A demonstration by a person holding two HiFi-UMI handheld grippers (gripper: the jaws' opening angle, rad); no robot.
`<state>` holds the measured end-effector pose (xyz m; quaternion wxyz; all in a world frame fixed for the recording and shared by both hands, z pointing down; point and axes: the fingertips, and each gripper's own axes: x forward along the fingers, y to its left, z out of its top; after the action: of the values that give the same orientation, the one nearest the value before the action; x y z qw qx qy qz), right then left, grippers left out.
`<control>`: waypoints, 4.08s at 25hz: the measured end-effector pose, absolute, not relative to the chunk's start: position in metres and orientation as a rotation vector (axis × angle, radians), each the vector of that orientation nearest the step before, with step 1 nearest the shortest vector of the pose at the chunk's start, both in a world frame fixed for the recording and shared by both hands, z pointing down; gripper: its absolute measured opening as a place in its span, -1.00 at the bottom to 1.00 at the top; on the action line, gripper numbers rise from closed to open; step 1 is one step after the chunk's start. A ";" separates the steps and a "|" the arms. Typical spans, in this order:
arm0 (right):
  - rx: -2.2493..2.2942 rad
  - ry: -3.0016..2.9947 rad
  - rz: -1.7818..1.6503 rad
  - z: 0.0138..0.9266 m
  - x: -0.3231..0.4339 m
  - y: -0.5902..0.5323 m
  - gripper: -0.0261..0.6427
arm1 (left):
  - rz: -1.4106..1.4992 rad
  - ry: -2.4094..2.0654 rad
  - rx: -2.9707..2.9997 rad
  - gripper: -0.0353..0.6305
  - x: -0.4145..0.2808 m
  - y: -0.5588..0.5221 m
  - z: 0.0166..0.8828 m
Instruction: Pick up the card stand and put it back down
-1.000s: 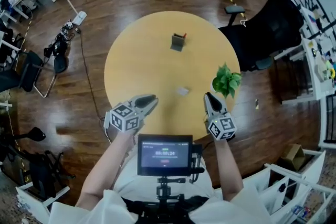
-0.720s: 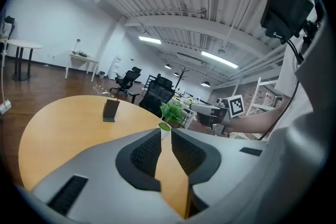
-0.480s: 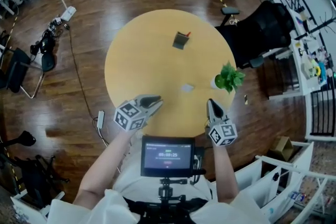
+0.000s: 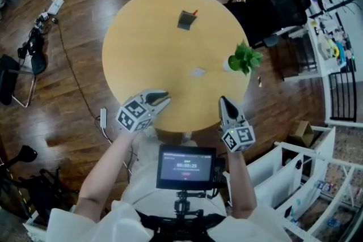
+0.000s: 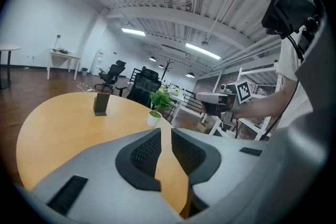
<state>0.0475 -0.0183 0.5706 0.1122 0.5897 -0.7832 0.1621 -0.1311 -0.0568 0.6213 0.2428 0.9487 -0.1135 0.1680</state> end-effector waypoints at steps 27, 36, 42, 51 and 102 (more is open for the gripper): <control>1.826 -2.601 0.576 0.515 0.187 0.097 -0.92 | 0.481 -0.599 2.571 -0.89 -0.062 0.012 0.574; 1.723 -2.689 0.621 0.512 0.205 0.129 -0.92 | 0.467 -0.672 2.544 -0.89 -0.037 0.046 0.564; 1.632 -2.729 0.619 0.508 0.219 0.155 -0.92 | 0.433 -0.696 2.505 -0.89 -0.015 0.080 0.565; 1.570 -2.753 0.630 0.510 0.237 0.192 -0.92 | 0.319 -0.584 2.452 -0.89 0.008 0.139 0.565; 1.995 -2.582 0.458 0.454 0.115 0.190 -0.92 | 0.110 -0.288 2.511 -0.89 -0.093 0.098 0.520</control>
<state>0.1152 0.1900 0.4544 -0.0764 0.6037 -0.7814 0.1386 -0.0934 0.0978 0.5203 0.3013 0.9464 -0.1084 0.0416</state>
